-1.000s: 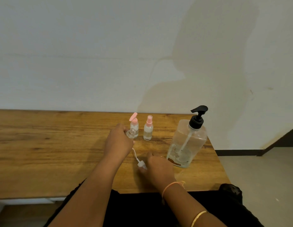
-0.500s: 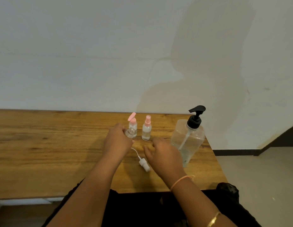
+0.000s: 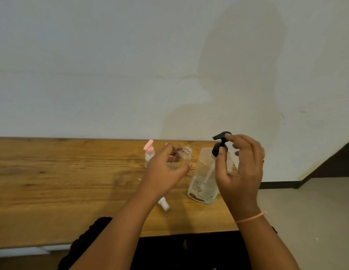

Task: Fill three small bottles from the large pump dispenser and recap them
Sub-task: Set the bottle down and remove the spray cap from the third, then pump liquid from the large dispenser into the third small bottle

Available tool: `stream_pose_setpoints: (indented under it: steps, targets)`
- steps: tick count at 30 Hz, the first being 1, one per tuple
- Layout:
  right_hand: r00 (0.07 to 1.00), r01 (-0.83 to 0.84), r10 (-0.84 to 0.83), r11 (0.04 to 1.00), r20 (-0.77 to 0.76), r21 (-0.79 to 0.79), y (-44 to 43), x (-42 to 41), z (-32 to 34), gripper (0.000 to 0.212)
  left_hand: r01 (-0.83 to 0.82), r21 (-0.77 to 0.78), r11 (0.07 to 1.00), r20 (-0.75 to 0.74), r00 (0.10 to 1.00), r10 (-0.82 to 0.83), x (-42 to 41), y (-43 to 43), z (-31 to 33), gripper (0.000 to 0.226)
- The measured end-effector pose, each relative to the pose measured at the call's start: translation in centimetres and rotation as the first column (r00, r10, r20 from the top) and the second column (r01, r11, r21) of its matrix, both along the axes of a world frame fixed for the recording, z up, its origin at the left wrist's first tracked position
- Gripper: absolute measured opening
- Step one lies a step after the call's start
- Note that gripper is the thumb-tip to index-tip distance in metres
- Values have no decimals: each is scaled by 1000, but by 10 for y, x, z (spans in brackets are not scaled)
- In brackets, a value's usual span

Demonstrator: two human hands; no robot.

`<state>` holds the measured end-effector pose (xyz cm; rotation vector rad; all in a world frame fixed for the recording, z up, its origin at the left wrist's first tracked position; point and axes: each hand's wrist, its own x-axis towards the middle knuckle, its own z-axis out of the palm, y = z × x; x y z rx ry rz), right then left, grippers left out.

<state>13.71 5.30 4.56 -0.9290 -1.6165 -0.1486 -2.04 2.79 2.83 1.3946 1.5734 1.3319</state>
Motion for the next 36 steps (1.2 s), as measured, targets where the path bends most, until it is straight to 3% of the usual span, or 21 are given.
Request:
stream_pose_setpoints:
  steps: [7,16,23,28,36]
  targets:
    - [995,-68,83,972,59,-223,12,-1,-3,39,-34,150,988,47,999,27,25,7,4,40]
    - [996,-5,21,984,88,-176,20,2,0,31,-52,209,977,129,991,25,43,11,9,45]
    - [997,-23,35,985,69,-171,19,5,0,36,20,241,970,202,977,-71,49,12,15,56]
    - [996,-46,57,986,68,-162,19,4,3,35,18,245,969,180,982,-63,44,15,17,41]
    - [994,-47,67,976,90,-215,22,5,-2,35,-4,232,973,53,999,-9,37,20,15,42]
